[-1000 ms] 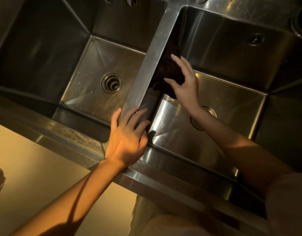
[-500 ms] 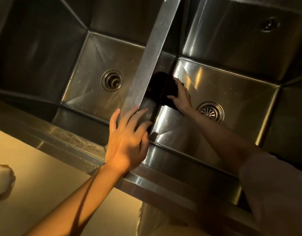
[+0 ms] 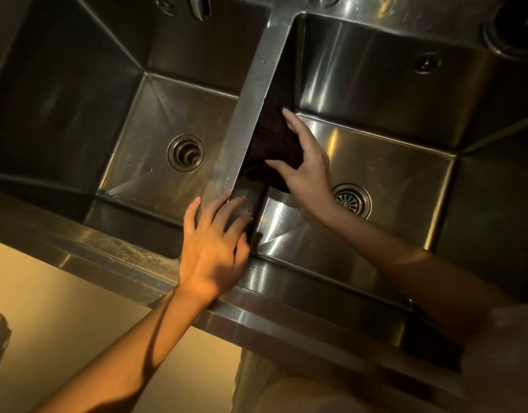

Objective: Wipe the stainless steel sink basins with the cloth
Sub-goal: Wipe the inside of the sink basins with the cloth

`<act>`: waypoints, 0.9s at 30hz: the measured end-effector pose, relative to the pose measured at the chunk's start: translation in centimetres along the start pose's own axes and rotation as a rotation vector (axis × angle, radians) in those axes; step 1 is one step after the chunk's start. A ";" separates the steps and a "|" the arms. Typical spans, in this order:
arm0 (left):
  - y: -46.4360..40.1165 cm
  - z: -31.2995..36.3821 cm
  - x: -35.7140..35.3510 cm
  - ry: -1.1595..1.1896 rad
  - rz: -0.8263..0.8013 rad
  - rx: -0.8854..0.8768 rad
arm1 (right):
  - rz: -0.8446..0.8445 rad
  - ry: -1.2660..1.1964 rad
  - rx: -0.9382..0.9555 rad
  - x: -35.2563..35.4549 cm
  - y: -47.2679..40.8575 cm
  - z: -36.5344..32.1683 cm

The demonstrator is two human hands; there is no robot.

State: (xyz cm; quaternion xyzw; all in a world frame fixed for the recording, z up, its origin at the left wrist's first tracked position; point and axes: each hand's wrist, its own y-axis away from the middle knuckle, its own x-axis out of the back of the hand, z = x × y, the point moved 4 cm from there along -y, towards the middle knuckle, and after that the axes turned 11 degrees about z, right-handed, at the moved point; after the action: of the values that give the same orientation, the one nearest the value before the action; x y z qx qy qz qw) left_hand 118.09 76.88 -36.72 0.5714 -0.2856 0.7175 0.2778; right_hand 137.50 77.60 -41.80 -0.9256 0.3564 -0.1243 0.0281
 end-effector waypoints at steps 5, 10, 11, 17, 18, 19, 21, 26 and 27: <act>0.0 0.0 0.0 0.002 0.014 -0.001 | -0.021 0.098 -0.038 -1.0 0.6 3.5; 0.2 0.0 0.1 0.014 0.053 -0.025 | -0.191 0.284 -0.168 -3.2 1.4 11.4; 0.2 0.1 0.2 0.020 0.065 -0.025 | -0.208 0.313 -0.194 -3.6 1.7 12.9; 0.3 0.1 0.2 0.033 0.086 -0.023 | -0.236 0.468 -0.227 -5.2 3.9 17.3; 0.3 0.1 0.2 0.031 0.080 -0.021 | -0.219 0.469 -0.233 -5.3 4.2 17.2; 0.3 0.1 0.2 0.026 0.072 -0.020 | -0.199 0.461 -0.240 -5.4 4.3 16.9; 0.3 0.1 0.2 0.015 0.053 -0.016 | -0.170 0.425 -0.227 -5.4 4.4 15.5; 0.0 0.1 0.4 0.030 0.005 0.047 | -0.129 0.200 -0.096 -3.2 4.4 7.7; 0.0 0.1 0.5 0.037 0.008 0.052 | -0.115 0.150 -0.073 -2.7 4.4 5.7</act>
State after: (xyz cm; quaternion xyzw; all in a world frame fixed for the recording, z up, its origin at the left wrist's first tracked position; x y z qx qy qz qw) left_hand 118.06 76.86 -36.26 0.5640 -0.2642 0.7361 0.2652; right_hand 134.14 75.91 -48.48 -0.9331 0.3080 -0.1814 -0.0396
